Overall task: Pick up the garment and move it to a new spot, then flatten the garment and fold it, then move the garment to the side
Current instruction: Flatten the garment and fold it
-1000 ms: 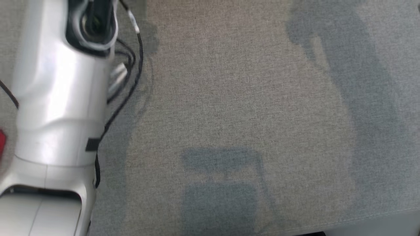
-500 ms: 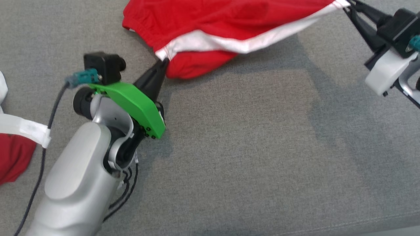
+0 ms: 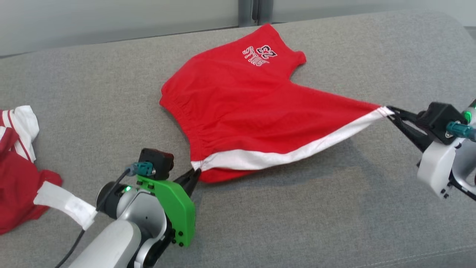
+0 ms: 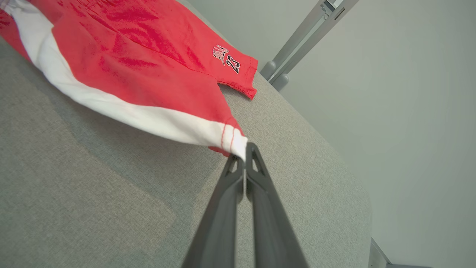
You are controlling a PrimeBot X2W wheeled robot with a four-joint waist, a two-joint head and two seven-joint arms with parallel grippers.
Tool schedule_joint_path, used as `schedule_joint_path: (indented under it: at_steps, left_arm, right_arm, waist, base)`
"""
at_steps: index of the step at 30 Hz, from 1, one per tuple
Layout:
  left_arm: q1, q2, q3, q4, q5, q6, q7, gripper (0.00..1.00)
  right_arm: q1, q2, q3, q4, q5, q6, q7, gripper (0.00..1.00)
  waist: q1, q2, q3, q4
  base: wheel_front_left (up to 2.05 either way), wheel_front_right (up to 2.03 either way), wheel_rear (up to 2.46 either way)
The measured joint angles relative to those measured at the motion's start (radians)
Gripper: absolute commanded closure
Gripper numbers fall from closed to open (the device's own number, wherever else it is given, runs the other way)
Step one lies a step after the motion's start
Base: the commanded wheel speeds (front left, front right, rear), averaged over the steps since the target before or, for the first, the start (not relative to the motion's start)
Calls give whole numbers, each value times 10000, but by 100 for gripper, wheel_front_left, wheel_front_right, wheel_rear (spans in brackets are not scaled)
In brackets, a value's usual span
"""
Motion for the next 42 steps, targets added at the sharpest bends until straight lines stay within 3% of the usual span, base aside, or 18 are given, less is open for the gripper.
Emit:
schedule_joint_path:
  at_steps: [13,18,23,30,42]
  left_arm:
    - [1876,951,-136,-2247,-100,1030,700,100]
    - [1949,748,-6,-2842,-207,1210,560,100]
    - [624,-130,25,-2554,-328,922,470,100]
    - [-1191,-1108,324,-1565,-251,600,17,100]
    - [-2433,-2343,953,-439,-562,516,-1007,100]
  right_arm:
    - [2966,-268,-1344,-1392,673,0,1563,100]
    - [3393,-247,-1985,-1971,616,0,1894,100]
    - [1589,-729,-1342,-2044,416,0,2318,100]
    - [-2084,-1618,1060,-1020,493,0,2577,100]
    - [-7279,-1258,4769,1350,1149,0,2188,100]
  waist:
    - [0,0,-557,2]
    - [0,-1,-377,78]
    - [0,0,205,214]
    - [0,0,1180,599]
    - [1,0,2385,1855]
  base:
    - [0,0,0]
    - [0,0,0]
    - [0,0,0]
    - [0,0,0]
    - [0,0,0]
